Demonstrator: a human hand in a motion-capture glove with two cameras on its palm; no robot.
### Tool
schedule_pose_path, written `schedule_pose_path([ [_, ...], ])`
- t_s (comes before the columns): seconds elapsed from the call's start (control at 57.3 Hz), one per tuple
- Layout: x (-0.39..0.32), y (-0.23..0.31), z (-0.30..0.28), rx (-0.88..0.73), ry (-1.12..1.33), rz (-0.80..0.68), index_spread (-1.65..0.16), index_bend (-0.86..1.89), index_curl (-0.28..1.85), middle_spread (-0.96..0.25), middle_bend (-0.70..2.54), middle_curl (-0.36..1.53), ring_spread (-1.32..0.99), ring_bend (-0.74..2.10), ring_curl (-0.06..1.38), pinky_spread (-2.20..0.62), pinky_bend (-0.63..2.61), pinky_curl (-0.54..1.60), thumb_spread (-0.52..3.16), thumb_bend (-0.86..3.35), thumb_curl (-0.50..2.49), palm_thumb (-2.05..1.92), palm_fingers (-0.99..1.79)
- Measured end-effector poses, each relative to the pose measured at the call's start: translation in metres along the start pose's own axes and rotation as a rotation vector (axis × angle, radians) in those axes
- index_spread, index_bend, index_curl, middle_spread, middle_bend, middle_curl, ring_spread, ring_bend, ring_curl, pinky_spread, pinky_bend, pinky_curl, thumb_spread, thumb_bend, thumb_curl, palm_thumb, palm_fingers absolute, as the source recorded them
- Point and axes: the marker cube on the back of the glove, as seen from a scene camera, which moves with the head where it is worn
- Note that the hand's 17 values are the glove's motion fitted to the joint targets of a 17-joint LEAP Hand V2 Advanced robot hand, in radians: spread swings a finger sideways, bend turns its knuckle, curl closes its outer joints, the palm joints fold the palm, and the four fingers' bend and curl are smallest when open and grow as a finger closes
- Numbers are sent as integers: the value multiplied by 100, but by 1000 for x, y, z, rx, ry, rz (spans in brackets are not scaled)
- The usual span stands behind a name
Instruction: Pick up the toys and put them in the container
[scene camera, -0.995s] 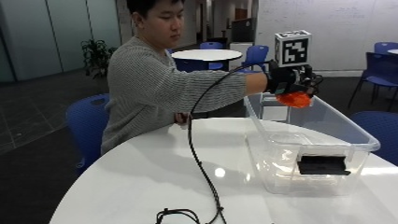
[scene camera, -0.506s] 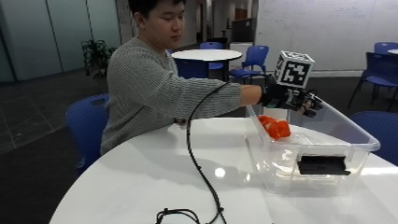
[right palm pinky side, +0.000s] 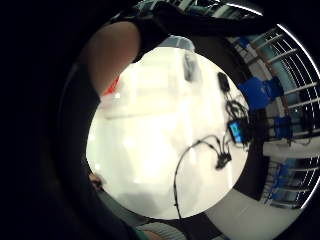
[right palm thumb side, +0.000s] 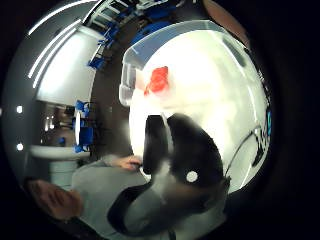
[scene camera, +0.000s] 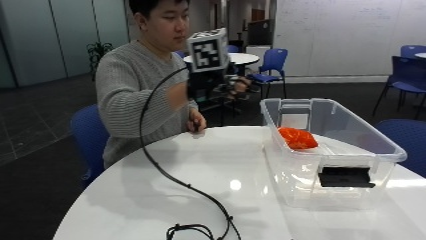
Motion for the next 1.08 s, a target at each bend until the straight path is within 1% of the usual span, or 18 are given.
schedule_pose_path([
  [0.087,3,52,4,36,19,70,-40,20,40,-18,18,36,-13,18,36,4,65,33,141,-3,33,-5,-3],
  [0.157,6,76,7,33,35,135,-41,20,41,-17,18,36,-13,19,36,5,65,33,143,-3,31,-4,-2],
  [0.21,5,88,9,23,51,141,-41,20,41,-17,17,35,-13,19,36,5,64,33,144,-3,29,-4,-1],
  [0.332,-4,115,20,18,57,99,-41,19,41,-17,18,35,-13,19,36,6,64,33,146,-3,26,-5,-1],
  [0.454,-30,149,46,25,7,37,-42,19,41,-17,18,34,-13,20,36,6,64,33,146,-3,23,-5,-1],
  [0.594,-73,212,95,57,92,-48,-41,19,41,-17,18,34,-13,20,36,6,64,33,147,-3,21,-5,-1],
  [0.646,-87,232,112,64,109,-57,-41,19,41,-17,18,34,-13,20,36,6,63,33,147,-3,21,-4,-1],
  [0.698,-101,251,132,62,90,-64,-41,19,42,-17,18,34,-13,19,36,6,63,33,147,-3,20,-4,-1],
  [0.751,-112,269,151,23,36,-75,-42,21,42,-18,18,34,-13,19,36,6,61,33,147,-2,20,-3,0],
  [0.873,-115,285,170,-70,21,-72,-42,21,43,-18,18,34,-14,20,36,6,60,33,148,-2,20,-3,2],
  [0.943,-108,285,171,-74,68,-68,-42,21,43,-19,18,34,-14,20,36,6,59,33,148,-2,20,-3,2],
  [1.083,-112,282,171,-62,44,-57,-42,20,44,-19,18,34,-15,20,36,6,58,33,149,-2,20,-3,2],
])
